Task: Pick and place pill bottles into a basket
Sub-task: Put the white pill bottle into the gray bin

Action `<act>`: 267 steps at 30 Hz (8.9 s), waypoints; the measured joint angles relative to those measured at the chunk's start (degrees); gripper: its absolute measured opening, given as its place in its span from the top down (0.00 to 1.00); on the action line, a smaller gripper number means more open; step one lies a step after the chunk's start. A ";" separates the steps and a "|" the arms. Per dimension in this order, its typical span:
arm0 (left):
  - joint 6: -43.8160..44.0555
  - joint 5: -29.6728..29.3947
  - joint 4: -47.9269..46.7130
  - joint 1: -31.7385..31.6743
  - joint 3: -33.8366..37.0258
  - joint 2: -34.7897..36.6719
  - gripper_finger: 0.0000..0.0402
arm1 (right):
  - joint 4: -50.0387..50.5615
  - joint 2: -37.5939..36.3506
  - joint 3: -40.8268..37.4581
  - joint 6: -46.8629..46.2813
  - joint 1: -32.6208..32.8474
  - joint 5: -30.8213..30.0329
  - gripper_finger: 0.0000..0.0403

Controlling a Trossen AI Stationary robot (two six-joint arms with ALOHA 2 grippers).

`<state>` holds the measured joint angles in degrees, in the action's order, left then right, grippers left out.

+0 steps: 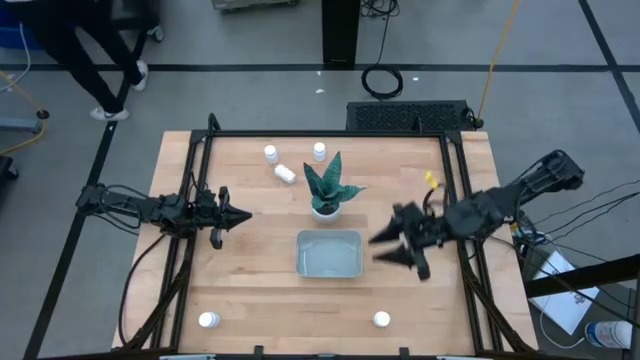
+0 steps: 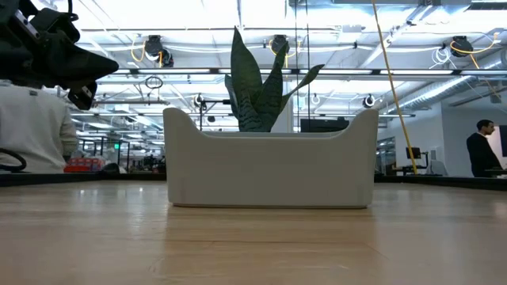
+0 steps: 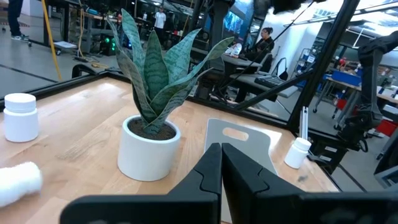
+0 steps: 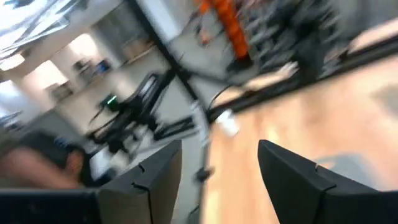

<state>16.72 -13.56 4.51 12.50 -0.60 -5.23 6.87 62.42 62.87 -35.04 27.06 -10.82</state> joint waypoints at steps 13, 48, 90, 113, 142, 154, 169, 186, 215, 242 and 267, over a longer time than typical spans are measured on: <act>0.00 -0.02 0.00 -0.01 -0.01 -0.02 0.97 | 44.18 19.23 20.39 -0.43 5.97 11.29 0.46; 0.01 -0.02 0.00 0.00 -0.01 0.00 0.97 | 31.79 34.09 16.89 -27.63 11.34 11.50 0.22; 0.02 -0.02 0.00 0.00 0.00 0.00 0.97 | 36.13 43.34 16.92 -33.01 15.07 9.47 0.15; 0.00 -0.02 0.00 0.00 -0.01 0.00 0.97 | 36.53 45.04 16.92 -34.69 15.04 11.07 0.29; 0.02 -0.02 0.00 0.00 0.00 0.00 0.97 | 39.25 38.43 16.94 -29.25 9.58 8.27 0.61; 0.02 -0.01 0.00 0.02 0.00 0.00 0.97 | 39.64 25.56 17.00 -21.29 -0.86 3.62 0.62; 0.00 -0.02 -0.01 0.00 -0.01 0.00 0.97 | 54.93 29.65 31.45 0.01 -13.65 7.17 0.62; 0.02 -0.01 0.00 -0.01 -0.01 0.00 0.97 | 58.92 45.08 39.84 18.87 -16.61 12.23 0.62; 0.00 -0.02 0.00 0.01 0.00 0.00 0.97 | 43.73 47.56 22.33 20.64 -16.47 10.74 0.60; 0.00 -0.02 0.00 0.01 0.00 0.00 0.97 | 42.94 39.05 21.94 14.72 -16.70 9.46 0.30; 0.00 -0.02 0.02 0.01 0.00 0.00 0.97 | 18.45 18.87 22.03 13.48 -22.44 -0.07 0.37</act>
<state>16.72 -13.58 4.53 12.51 -0.60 -5.23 25.32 81.29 84.90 -21.56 4.62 -10.88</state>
